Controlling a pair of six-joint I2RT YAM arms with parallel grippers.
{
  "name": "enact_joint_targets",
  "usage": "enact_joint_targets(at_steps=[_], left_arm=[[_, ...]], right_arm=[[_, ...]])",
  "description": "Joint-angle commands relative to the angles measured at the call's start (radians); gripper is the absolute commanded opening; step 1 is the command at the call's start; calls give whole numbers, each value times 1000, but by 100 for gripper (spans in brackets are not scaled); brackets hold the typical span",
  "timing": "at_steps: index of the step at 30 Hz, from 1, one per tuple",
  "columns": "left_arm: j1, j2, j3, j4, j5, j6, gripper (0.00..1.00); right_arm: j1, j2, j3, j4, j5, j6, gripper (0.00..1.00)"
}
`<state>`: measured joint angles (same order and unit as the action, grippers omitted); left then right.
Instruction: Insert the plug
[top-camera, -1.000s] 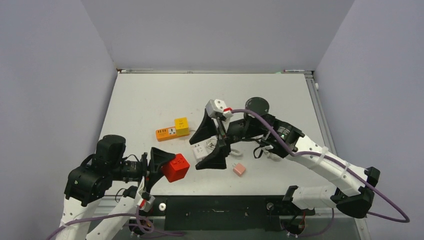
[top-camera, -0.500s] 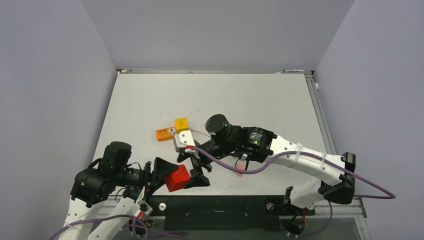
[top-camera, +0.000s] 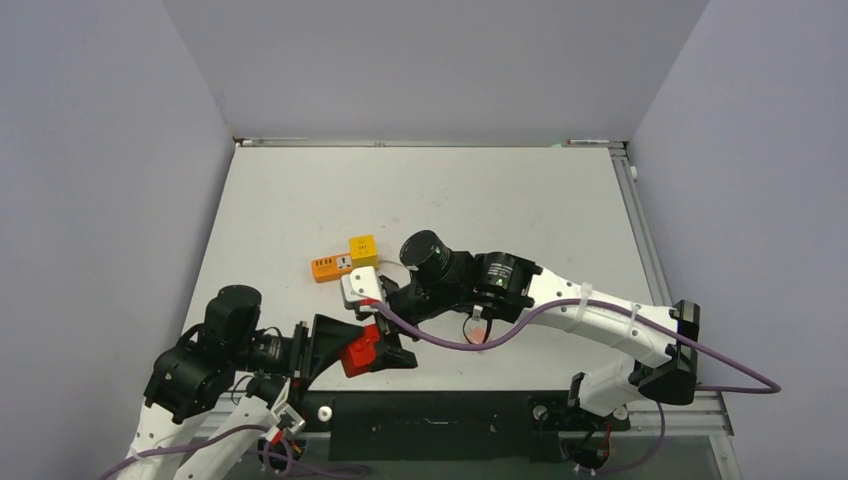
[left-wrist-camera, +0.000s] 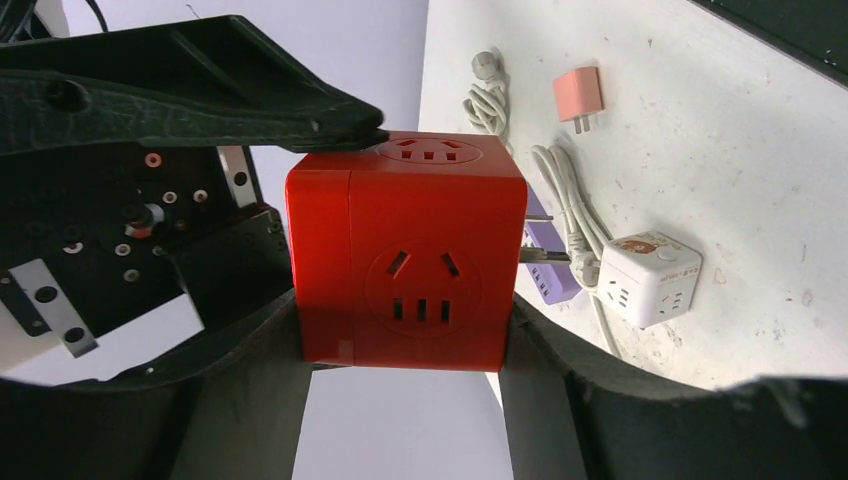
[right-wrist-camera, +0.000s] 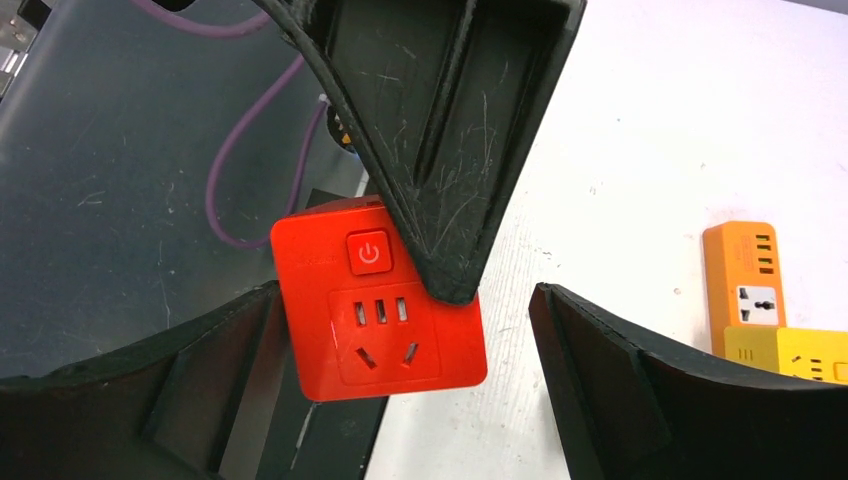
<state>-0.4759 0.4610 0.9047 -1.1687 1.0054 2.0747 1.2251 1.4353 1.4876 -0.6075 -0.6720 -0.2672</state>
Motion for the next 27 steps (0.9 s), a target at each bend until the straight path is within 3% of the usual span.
enact_joint_targets(at_steps=[1, 5, 8, 11, 13, 14, 15, 17, 18, 21, 24, 27], left_arm=[[-4, -5, 5, 76, 35, 594, 0], [-4, -11, 5, 72, 29, 594, 0], [-4, -13, 5, 63, 21, 592, 0], [-4, -17, 0, 72, 11, 566, 7], [-4, -27, -14, 117, 3, 506, 25], [-4, -36, -26, 148, 0, 469, 35], [-4, -44, -41, 188, -8, 423, 49], [-4, -59, -73, 263, -47, 307, 88], [-4, -63, -83, 284, -76, 261, 99], [-4, -85, -115, 367, -177, 49, 96], [-4, -102, -163, 446, -311, -165, 96], [-5, -90, -195, 526, -445, -473, 96]], right_arm=[[19, 20, 40, 1, -30, -18, 90], [33, 28, 36, -14, -13, -19, 91], [33, 17, 32, 5, 30, 1, 97], [33, -4, 27, 40, 87, 37, 56], [31, -11, 26, 43, 128, 55, 24], [30, -16, 23, 44, 147, 64, 12], [30, -20, 17, 47, 168, 77, 6], [25, -32, 1, 54, 210, 99, 5], [19, -40, -8, 56, 238, 111, 5], [-24, -63, -45, 58, 325, 164, 5], [-152, -72, -59, 42, 377, 275, 5], [-230, -54, -50, 9, 527, 367, 5]])
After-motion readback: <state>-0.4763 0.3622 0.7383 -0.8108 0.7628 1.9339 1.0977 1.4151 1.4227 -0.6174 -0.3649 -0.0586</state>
